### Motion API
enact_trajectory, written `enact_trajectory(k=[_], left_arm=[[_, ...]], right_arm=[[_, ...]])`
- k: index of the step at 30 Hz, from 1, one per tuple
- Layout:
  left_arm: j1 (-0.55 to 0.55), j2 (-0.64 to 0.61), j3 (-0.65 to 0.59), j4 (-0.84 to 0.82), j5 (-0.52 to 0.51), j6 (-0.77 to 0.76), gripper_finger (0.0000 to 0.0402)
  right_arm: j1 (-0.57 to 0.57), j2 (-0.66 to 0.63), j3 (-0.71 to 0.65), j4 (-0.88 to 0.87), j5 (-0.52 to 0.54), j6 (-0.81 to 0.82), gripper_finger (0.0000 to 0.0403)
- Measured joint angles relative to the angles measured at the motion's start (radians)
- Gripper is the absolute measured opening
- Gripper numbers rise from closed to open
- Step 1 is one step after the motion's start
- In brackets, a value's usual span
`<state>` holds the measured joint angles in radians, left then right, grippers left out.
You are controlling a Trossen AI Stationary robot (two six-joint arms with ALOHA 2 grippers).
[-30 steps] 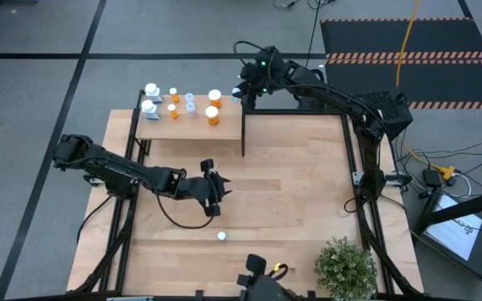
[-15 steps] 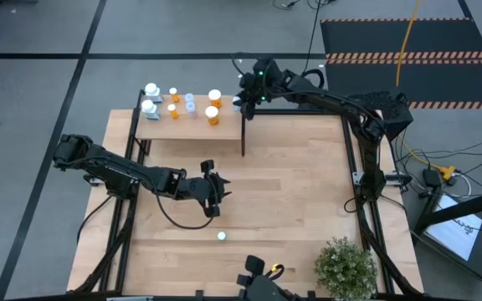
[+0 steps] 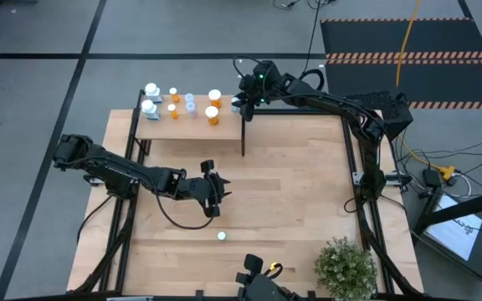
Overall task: Pick and place medicine bottles onto shelf by color
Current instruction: Put the right blue pill bottle on the shelf
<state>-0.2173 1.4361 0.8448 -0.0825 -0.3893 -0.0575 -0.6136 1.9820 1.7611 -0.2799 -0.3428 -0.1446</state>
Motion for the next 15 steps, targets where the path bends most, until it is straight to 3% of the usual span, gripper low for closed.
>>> enact_trajectory(k=[15], left_arm=[[0.0, 0.0, 0.0, 0.001, 0.0, 0.0, 0.0159]], right_arm=[[0.0, -0.001, -0.03, 0.033, 0.0, -0.002, 0.0123]])
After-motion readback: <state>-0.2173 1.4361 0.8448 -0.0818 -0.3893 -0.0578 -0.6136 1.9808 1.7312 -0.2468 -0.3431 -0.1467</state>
